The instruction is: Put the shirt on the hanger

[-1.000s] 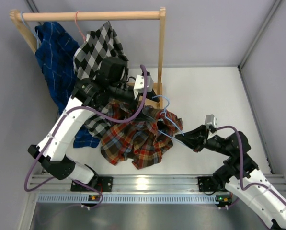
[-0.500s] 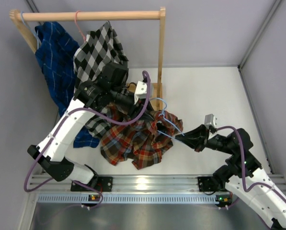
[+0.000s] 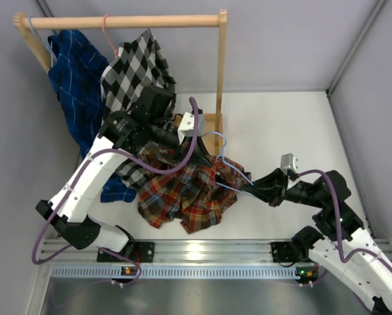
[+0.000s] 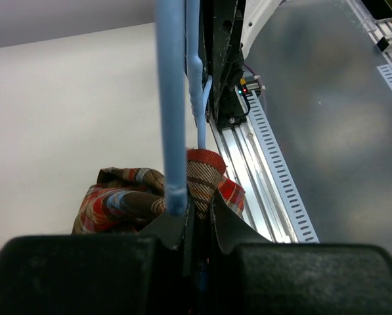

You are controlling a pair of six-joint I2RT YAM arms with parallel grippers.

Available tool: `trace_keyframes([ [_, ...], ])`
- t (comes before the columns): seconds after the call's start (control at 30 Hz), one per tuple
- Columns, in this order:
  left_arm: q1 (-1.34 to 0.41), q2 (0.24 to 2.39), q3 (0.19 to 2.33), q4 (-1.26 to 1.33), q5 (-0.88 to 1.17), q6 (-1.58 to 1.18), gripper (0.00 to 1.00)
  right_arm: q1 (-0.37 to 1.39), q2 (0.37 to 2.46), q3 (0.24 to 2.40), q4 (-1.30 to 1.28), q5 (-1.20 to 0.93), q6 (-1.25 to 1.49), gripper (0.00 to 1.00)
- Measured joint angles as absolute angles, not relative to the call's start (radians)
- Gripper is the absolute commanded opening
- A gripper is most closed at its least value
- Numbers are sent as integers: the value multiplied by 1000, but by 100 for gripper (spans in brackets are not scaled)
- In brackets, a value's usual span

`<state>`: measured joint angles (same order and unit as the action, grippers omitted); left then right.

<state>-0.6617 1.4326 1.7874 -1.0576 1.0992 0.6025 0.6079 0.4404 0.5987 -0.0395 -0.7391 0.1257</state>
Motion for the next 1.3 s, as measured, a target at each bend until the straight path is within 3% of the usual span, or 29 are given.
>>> trace_keyframes([
  [0.07,-659,1430,1787,-1057,1103,613,0,608,448,618,-59,-736,115,0],
  [0.1,-658,1428,1787,-1057,1102,618,0,608,448,623,-65,-733,113,7],
  [0.13,-658,1428,1787,-1056,1099,624,0,608,446,625,-68,-722,112,57],
  [0.17,-658,1427,1787,-1057,1087,627,0,608,442,626,-69,-706,112,79],
  [0.2,-658,1427,1787,-1056,1071,626,0,609,437,630,-69,-682,107,93],
  [0.23,-659,1427,1787,-1051,1048,622,0,610,428,639,-77,-648,105,99],
  [0.4,-661,1403,1716,-915,885,469,0,611,331,683,-167,-460,145,99],
  [0.5,-662,1321,1523,-686,674,254,0,612,200,659,-195,-371,249,100],
  [0.63,-661,1203,1256,-421,463,-11,0,612,89,552,-157,-297,455,82],
  [0.73,-660,1139,1136,-289,348,-168,0,612,165,455,-138,-261,624,71],
  [0.9,-660,1071,1026,-120,252,-322,0,614,396,333,-81,-222,840,69],
  [1.1,-660,1056,961,-22,248,-382,0,698,598,274,131,-176,976,62],
  [1.3,-660,1055,936,23,265,-403,0,754,792,234,347,-107,1039,50],
])
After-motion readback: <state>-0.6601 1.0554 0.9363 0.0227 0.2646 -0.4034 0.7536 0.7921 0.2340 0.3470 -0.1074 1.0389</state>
